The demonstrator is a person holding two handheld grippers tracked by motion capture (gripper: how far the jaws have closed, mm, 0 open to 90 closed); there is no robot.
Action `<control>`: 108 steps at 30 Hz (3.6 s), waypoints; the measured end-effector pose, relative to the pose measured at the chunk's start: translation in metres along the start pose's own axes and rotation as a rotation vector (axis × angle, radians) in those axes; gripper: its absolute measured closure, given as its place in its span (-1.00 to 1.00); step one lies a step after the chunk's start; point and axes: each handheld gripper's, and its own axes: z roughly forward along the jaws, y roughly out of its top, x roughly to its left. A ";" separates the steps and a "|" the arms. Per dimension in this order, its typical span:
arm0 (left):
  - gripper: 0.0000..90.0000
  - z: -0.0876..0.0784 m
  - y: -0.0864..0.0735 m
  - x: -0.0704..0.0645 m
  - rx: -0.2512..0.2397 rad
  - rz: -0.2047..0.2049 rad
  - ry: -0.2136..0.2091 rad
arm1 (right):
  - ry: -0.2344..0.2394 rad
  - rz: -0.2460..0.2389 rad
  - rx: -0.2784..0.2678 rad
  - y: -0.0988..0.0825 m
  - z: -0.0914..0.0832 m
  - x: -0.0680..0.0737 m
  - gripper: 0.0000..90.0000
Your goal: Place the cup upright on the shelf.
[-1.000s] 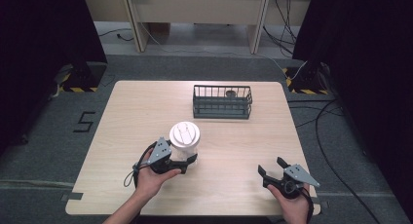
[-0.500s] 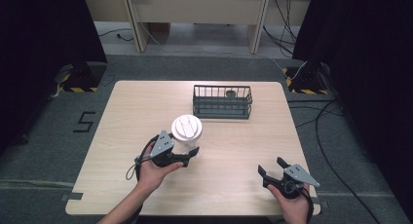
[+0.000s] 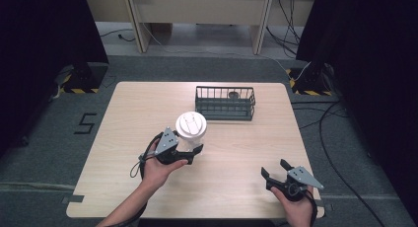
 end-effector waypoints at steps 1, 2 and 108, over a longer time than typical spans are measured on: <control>-0.60 0.001 0.001 0.000 -0.002 -0.002 -0.001 | 0.000 -0.001 0.000 0.000 0.000 0.000 -0.60; -0.60 0.001 0.001 0.000 -0.004 -0.003 0.000 | 0.000 -0.001 -0.001 0.000 0.000 0.000 -0.60; -0.60 0.102 0.067 0.035 0.003 0.046 0.053 | 0.009 0.015 -0.004 0.000 0.000 -0.002 -0.60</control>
